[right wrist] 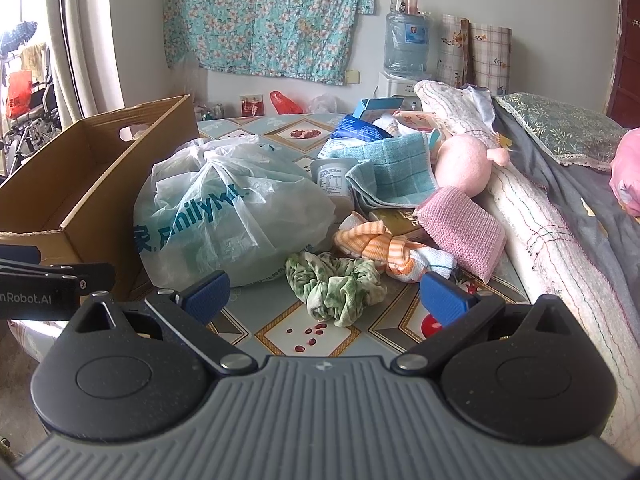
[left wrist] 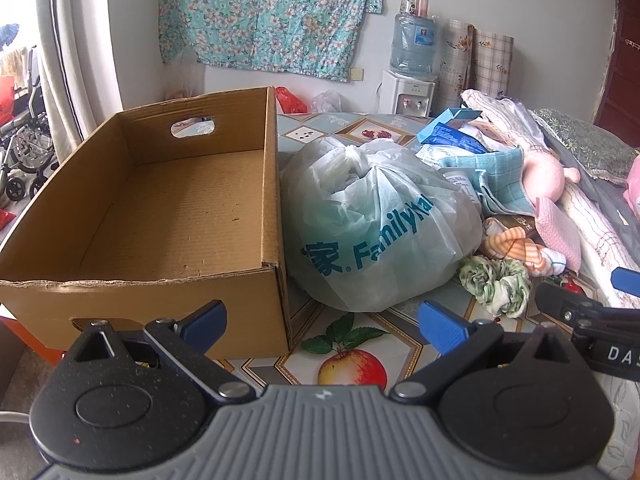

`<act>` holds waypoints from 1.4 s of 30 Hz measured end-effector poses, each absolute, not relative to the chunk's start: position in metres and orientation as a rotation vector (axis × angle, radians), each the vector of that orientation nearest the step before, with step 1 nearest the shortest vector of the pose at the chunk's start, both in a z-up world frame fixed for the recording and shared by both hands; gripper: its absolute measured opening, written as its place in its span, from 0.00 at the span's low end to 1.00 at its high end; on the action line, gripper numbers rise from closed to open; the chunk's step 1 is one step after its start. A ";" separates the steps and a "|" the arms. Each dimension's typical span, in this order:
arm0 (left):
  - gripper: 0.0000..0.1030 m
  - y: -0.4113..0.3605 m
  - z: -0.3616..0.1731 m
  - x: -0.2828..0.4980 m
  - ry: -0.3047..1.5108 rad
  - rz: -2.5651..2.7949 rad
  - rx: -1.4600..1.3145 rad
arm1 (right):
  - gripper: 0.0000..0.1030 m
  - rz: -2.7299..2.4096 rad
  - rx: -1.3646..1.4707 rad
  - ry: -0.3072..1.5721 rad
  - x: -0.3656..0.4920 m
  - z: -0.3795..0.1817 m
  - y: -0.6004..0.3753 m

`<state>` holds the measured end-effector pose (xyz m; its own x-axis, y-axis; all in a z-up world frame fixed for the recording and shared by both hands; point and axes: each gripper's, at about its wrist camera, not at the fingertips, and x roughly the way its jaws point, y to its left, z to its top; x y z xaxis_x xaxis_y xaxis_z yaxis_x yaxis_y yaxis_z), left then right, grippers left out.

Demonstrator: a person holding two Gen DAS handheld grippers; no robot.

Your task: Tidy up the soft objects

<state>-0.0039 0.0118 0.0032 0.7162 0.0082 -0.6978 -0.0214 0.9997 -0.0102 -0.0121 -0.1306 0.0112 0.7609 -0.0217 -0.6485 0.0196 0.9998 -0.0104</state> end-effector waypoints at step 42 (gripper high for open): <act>1.00 -0.114 0.012 0.026 0.590 -0.491 0.145 | 0.99 0.030 0.065 0.592 -0.027 0.062 -0.317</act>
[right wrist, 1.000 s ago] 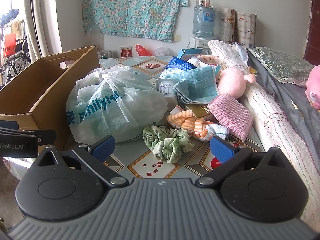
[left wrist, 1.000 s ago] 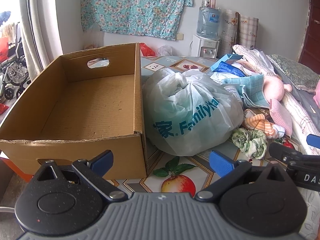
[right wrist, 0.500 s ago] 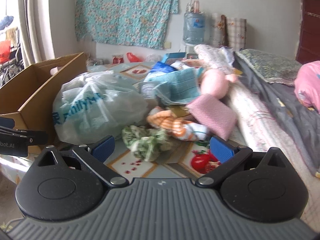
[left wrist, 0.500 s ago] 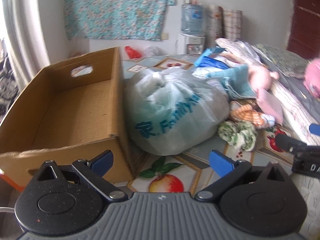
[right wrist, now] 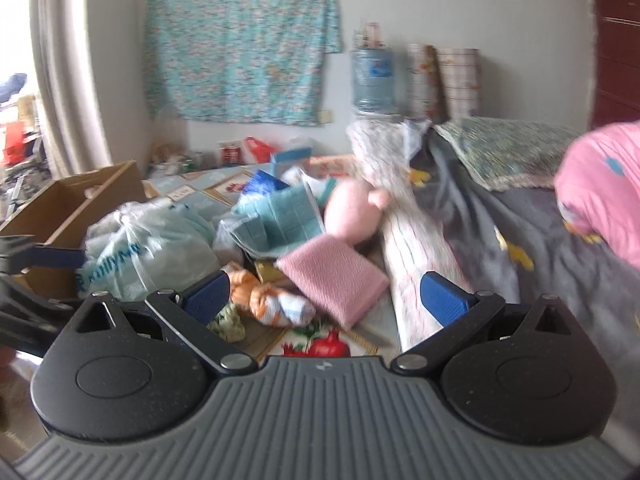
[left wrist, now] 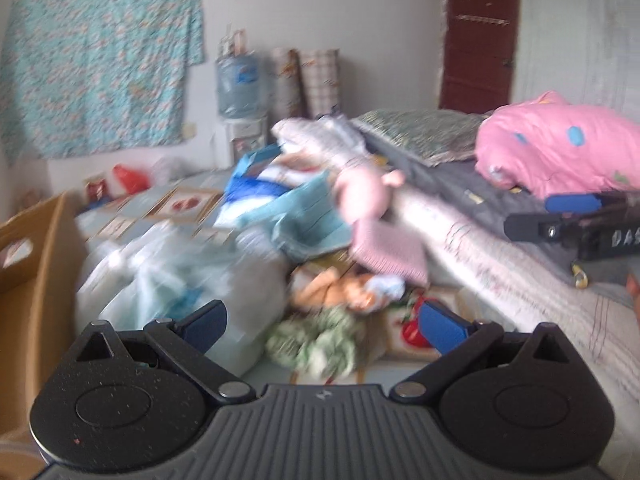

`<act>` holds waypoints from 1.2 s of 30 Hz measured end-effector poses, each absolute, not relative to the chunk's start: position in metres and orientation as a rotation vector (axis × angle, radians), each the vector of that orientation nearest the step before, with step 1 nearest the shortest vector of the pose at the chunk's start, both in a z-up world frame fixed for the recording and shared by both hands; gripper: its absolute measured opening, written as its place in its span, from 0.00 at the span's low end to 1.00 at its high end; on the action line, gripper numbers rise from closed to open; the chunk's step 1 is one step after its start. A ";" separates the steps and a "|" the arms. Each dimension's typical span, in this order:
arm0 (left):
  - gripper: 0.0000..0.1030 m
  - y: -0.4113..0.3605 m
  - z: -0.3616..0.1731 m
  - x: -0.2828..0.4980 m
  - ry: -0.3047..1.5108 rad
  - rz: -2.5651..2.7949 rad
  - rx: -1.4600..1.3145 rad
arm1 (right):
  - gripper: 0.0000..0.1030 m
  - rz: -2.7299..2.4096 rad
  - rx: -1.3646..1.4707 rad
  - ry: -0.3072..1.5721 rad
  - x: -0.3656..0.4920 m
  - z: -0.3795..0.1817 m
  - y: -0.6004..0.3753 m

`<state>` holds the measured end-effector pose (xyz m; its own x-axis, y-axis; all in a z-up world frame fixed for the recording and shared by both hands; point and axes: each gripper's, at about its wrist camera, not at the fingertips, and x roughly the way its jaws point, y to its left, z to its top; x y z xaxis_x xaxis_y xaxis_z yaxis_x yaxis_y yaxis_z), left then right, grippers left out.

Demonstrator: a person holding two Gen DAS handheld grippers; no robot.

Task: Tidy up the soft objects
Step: 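Reach the right gripper to the pink knitted pad and close on it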

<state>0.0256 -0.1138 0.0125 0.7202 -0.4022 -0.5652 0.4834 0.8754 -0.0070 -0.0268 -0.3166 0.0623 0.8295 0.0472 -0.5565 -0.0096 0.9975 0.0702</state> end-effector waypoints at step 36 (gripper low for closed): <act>0.50 -0.210 -0.076 0.160 0.857 -0.713 -0.030 | 0.77 0.356 0.387 1.017 0.154 -0.060 -0.394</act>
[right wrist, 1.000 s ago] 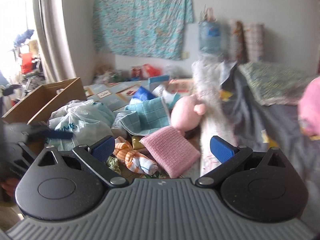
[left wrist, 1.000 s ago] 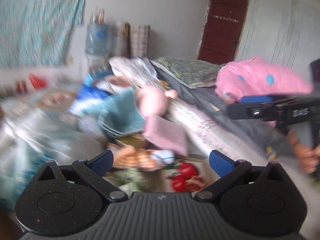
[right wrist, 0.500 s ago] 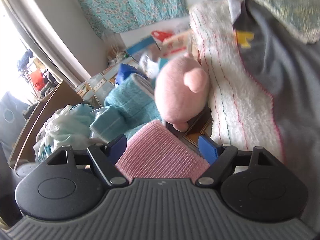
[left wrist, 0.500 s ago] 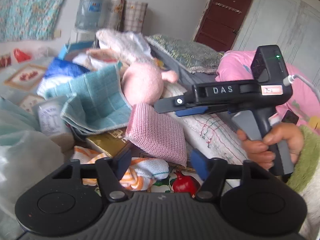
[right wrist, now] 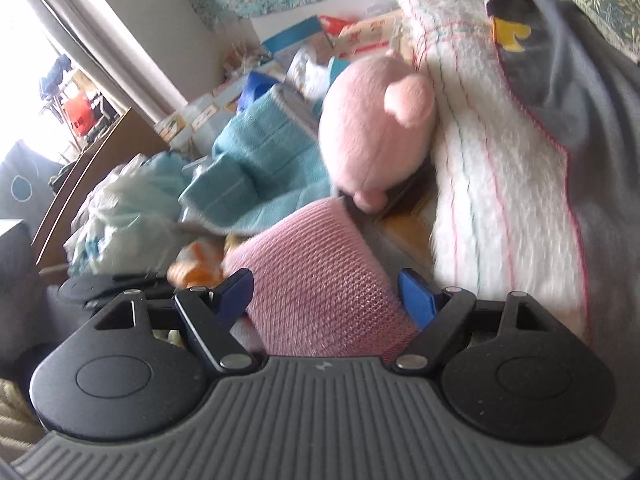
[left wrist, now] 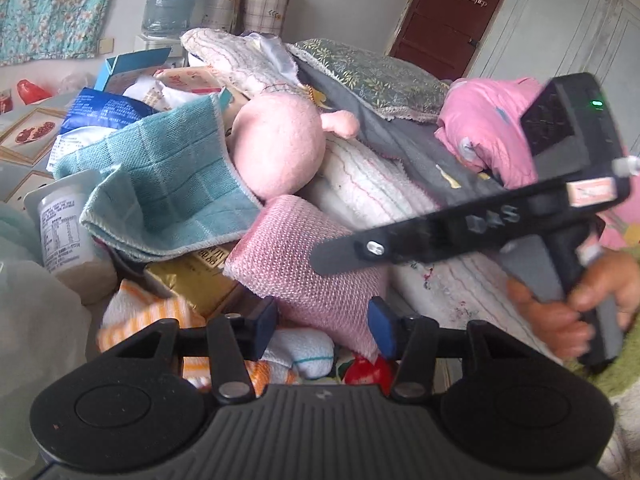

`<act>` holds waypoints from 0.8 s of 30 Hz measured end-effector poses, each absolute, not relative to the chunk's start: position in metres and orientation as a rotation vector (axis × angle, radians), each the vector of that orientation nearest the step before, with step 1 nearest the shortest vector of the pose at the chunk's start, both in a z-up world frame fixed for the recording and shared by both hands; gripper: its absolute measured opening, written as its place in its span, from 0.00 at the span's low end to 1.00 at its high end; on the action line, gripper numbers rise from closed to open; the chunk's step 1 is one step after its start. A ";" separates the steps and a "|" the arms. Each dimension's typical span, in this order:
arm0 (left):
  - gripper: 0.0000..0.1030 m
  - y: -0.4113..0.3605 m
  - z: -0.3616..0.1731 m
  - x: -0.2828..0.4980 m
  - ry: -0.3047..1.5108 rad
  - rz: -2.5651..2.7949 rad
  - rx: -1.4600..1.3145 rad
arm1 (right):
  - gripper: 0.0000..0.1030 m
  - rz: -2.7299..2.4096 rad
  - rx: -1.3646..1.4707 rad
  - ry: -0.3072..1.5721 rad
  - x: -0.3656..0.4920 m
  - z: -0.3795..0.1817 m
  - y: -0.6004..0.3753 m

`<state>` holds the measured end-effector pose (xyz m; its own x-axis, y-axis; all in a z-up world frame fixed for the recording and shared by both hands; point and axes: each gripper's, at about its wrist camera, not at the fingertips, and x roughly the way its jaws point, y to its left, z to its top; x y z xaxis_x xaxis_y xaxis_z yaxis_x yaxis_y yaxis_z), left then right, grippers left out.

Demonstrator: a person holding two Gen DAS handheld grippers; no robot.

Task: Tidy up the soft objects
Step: 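Reach the right gripper to the pink knitted pad and close on it, then lift the pink knitted pad with the right gripper toward the cardboard box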

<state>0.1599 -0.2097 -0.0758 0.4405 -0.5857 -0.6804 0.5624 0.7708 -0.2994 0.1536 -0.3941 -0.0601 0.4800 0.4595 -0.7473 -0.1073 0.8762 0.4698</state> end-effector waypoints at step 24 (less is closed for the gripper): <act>0.57 -0.205 -0.044 0.133 0.742 -0.675 0.036 | 0.44 0.261 0.424 0.939 0.114 -0.012 -0.379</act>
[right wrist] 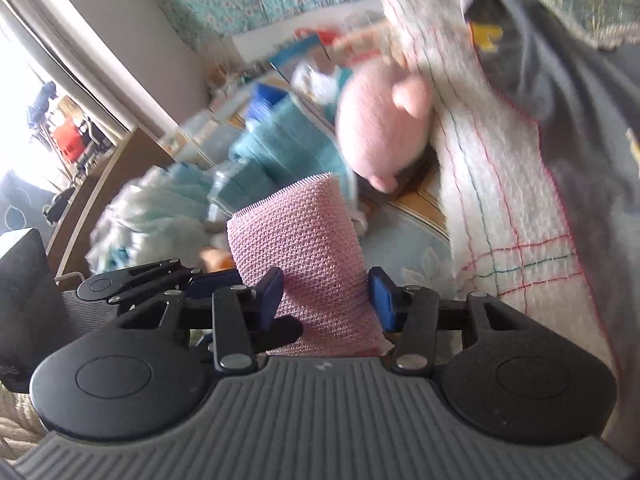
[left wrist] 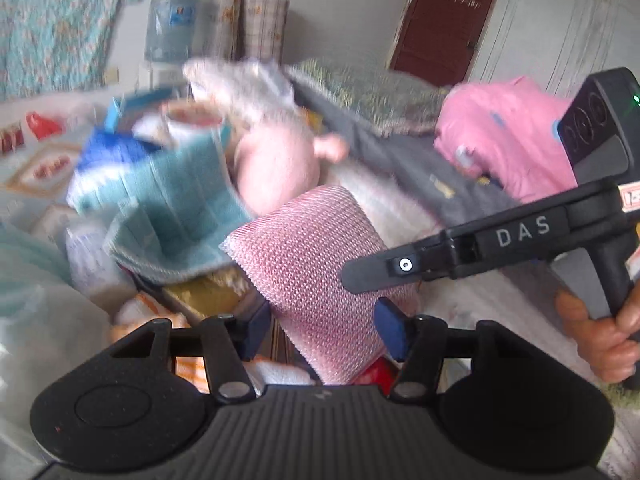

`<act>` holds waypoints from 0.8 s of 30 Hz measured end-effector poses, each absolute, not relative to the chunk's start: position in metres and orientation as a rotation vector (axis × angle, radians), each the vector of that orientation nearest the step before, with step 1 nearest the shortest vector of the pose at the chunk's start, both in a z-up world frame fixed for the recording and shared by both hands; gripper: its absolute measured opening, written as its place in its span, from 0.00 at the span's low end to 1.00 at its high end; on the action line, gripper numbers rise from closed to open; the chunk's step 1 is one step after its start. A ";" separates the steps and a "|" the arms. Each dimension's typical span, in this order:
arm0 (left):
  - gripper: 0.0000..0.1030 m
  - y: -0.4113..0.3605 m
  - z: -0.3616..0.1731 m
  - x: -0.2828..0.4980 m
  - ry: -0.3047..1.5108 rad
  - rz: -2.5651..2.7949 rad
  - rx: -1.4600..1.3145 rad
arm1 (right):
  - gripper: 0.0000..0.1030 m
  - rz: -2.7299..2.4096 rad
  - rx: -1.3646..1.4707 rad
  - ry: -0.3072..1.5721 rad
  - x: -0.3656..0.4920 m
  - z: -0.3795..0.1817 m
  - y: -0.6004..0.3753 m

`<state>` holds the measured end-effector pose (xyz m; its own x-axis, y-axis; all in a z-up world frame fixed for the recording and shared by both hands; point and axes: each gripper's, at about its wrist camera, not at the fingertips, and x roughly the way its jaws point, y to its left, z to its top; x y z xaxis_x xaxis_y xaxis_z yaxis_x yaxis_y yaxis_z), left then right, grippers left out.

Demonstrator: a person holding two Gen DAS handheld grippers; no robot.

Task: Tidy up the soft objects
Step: 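Lift the pink knitted pad with the right gripper toward the cardboard box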

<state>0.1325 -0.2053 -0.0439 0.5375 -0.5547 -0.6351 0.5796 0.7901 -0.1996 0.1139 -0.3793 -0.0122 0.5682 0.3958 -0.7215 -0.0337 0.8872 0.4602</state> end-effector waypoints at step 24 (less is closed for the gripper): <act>0.57 0.037 0.089 0.131 0.595 -0.127 0.029 | 0.44 0.829 0.422 0.921 0.269 0.090 -0.090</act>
